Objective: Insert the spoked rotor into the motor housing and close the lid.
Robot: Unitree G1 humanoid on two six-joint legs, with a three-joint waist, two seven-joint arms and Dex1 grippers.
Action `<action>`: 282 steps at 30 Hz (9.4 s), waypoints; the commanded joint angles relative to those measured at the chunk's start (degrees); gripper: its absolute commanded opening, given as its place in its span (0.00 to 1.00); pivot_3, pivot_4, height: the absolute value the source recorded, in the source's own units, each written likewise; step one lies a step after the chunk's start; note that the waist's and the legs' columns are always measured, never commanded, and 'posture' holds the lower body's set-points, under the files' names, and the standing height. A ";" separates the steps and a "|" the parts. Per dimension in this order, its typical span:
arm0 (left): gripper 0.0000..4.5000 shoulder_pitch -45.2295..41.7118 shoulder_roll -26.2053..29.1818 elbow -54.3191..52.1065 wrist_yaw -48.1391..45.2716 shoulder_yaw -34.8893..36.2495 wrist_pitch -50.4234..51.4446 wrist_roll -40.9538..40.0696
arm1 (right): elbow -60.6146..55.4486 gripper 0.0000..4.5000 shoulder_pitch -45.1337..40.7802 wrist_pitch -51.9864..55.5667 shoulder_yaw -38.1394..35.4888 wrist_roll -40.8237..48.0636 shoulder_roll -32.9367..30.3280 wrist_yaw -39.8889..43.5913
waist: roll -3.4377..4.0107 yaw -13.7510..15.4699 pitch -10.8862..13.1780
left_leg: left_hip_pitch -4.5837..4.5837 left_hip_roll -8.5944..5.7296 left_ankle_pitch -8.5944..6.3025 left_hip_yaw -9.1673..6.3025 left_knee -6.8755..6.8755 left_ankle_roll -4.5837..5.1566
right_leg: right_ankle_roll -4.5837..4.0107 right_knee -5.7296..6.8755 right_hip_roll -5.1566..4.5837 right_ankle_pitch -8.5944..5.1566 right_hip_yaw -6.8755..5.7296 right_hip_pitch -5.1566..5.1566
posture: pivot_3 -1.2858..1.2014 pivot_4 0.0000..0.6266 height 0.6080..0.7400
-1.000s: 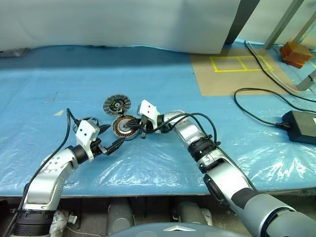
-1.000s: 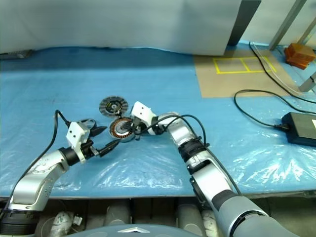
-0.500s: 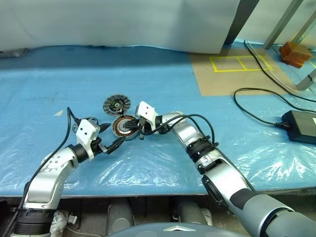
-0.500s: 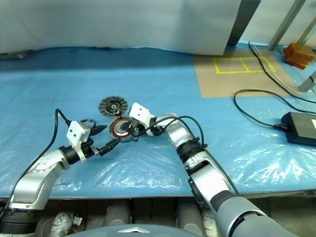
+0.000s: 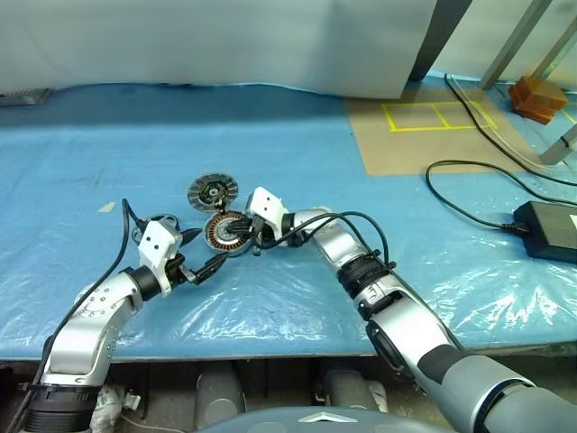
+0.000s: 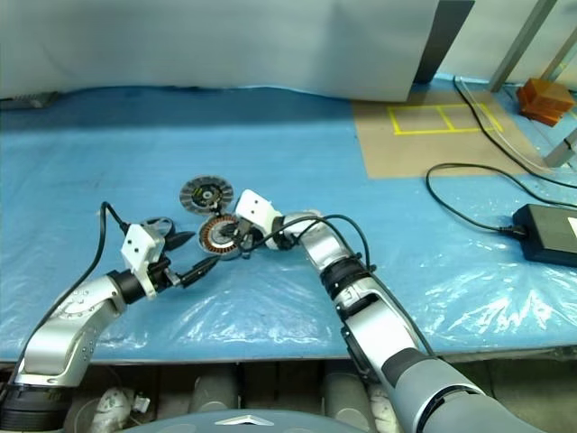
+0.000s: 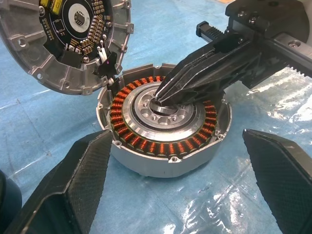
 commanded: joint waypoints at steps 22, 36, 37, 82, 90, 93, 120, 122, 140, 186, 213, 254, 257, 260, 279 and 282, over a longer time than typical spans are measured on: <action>1.00 -0.26 -0.51 -2.20 0.64 0.23 -0.57 -0.28 | 6.20 0.01 -3.77 -0.78 -0.50 -0.64 4.47 -1.39 | 0.02 0.03 0.01 | -0.01 0.00 0.00 0.00 -0.01 0.00 | 0.00 -0.01 -0.01 0.00 -0.02 0.00 | 0.52 0.24 1.00; 1.00 -0.73 -0.18 -1.80 -0.02 -0.27 -0.64 -0.29 | 1.74 0.01 -7.17 11.46 -10.26 9.64 6.45 -0.30 | 0.03 0.09 0.02 | -0.02 0.03 0.00 0.00 -0.02 0.00 | -0.01 -0.01 0.01 0.00 -0.05 0.00 | 0.52 0.24 1.00; 1.00 -0.82 -0.18 -1.73 -0.06 -0.29 -0.64 -0.28 | 2.60 0.01 -6.99 10.64 -9.71 8.67 6.46 -1.06 | 0.03 0.08 0.02 | -0.02 0.03 0.00 0.00 -0.02 0.00 | -0.01 -0.02 0.01 0.00 -0.04 0.00 | 0.52 0.24 1.00; 1.00 -2.78 -0.54 -0.22 -0.46 -0.61 -0.73 -0.08 | 0.75 0.01 -3.86 11.08 -8.26 7.29 4.95 0.80 | 0.09 0.18 0.02 | 0.14 0.03 0.00 0.03 -0.07 -0.01 | -0.04 -0.05 -0.01 -0.02 -0.05 0.16 | 0.52 0.24 1.00; 1.00 -2.52 -0.52 0.32 -0.74 -0.46 -1.31 0.06 | -1.02 0.01 -3.33 8.96 -4.77 4.31 3.91 0.82 | 0.08 0.08 0.03 | 0.09 0.03 0.00 0.03 -0.12 -0.01 | -0.03 -0.05 0.00 -0.02 -0.06 0.08 | 0.52 0.24 1.00; 1.00 -2.48 -0.59 0.55 -0.75 -0.54 -1.45 0.12 | 1.68 0.01 -2.67 5.64 -1.15 0.57 3.42 0.57 | 0.08 0.06 0.03 | 0.08 0.03 0.00 0.03 -0.13 -0.01 | -0.04 -0.07 0.00 -0.02 -0.06 0.08 | 0.52 0.24 1.00; 1.00 -3.65 -0.38 2.27 -0.87 -0.67 -2.36 0.42 | 13.17 0.01 -4.76 8.20 -1.67 -1.88 3.30 -3.56 | 0.59 0.21 -0.27 | 1.20 -0.16 -0.16 0.11 -0.33 0.24 | -0.06 -0.19 -0.23 -0.12 0.07 1.02 | 0.52 0.24 1.00; 1.00 -3.51 -0.32 2.12 -0.91 -0.69 -2.31 0.44 | 8.45 0.01 -4.34 9.15 -5.53 3.43 4.23 0.02 | 0.57 0.13 -0.27 | 1.16 -0.14 -0.15 0.13 -0.38 0.24 | -0.07 -0.28 -0.20 -0.12 0.09 1.00 | 0.52 0.24 1.00; 1.00 -4.56 2.77 -0.15 -0.77 5.57 -0.45 -2.79 | -10.90 0.01 -4.05 21.23 -9.74 12.58 1.42 5.79 | 0.31 0.20 -0.12 | -0.30 0.11 -0.02 0.14 -0.25 -0.06 | 0.09 -0.02 0.05 0.01 -0.10 -0.40 | 0.52 0.24 1.00; 1.00 -44.05 17.88 63.14 -35.93 -13.74 -26.43 22.24 | -30.63 0.01 8.59 31.65 -7.63 14.28 -11.89 -1.85 | 0.00 2.03 0.00 | -0.11 0.00 -0.01 -0.02 -0.15 -0.10 | 0.13 0.02 -0.02 0.03 -0.18 -0.06 | 0.52 0.24 1.00; 0.78 -32.83 16.80 52.49 -35.13 -11.92 -20.80 21.65 | -29.32 0.00 8.87 30.68 -6.58 13.67 -11.42 -4.21 | 0.26 2.04 -0.12 | 0.32 -0.11 -0.02 0.00 -0.23 -0.10 | 0.11 0.00 -0.12 0.02 -0.12 0.27 | 0.52 0.24 1.00; 0.76 -32.82 6.38 26.58 -26.21 -6.99 5.59 3.04 | -31.05 0.00 11.27 34.48 -10.56 15.55 -15.10 -6.75 | 0.03 1.74 0.04 | -0.08 -0.01 -0.01 -0.01 -0.22 -0.10 | 0.12 -0.07 -0.01 0.02 -0.20 0.01 | 0.52 0.24 1.00; 0.76 -33.56 6.60 28.12 -26.53 -7.49 5.88 3.36 | -31.40 0.00 11.52 34.60 -10.45 15.41 -15.18 -6.87 | 0.03 1.75 0.04 | -0.08 -0.02 -0.01 -0.01 -0.19 -0.10 | 0.13 -0.06 -0.03 0.03 -0.19 0.01 | 0.52 0.24 1.00; 0.76 -33.75 7.16 28.42 -27.63 -8.22 5.97 3.54 | -31.40 0.00 11.60 34.58 -10.51 15.23 -15.32 -7.12 | 0.03 1.78 0.04 | -0.08 -0.02 -0.01 -0.01 -0.19 -0.10 | 0.13 -0.06 -0.03 0.03 -0.20 0.01 | 0.52 0.24 1.00; 0.99 -35.04 7.84 26.60 -27.59 -9.91 7.47 4.41 | -32.09 0.00 13.30 34.88 -9.95 15.45 -14.88 -8.60 | 0.03 1.79 0.04 | -0.06 -0.03 -0.01 -0.01 -0.19 -0.10 | 0.13 -0.05 -0.03 0.03 -0.19 0.02 | 0.52 0.24 1.00; 0.99 -34.46 7.84 23.80 -27.26 -6.97 9.17 0.96 | -32.48 0.00 13.49 35.13 -10.09 15.67 -14.74 -8.53 | 0.03 1.79 0.04 | -0.07 -0.03 -0.01 -0.01 -0.19 -0.10 | 0.13 -0.05 -0.03 0.03 -0.19 0.02 | 0.52 0.24 1.00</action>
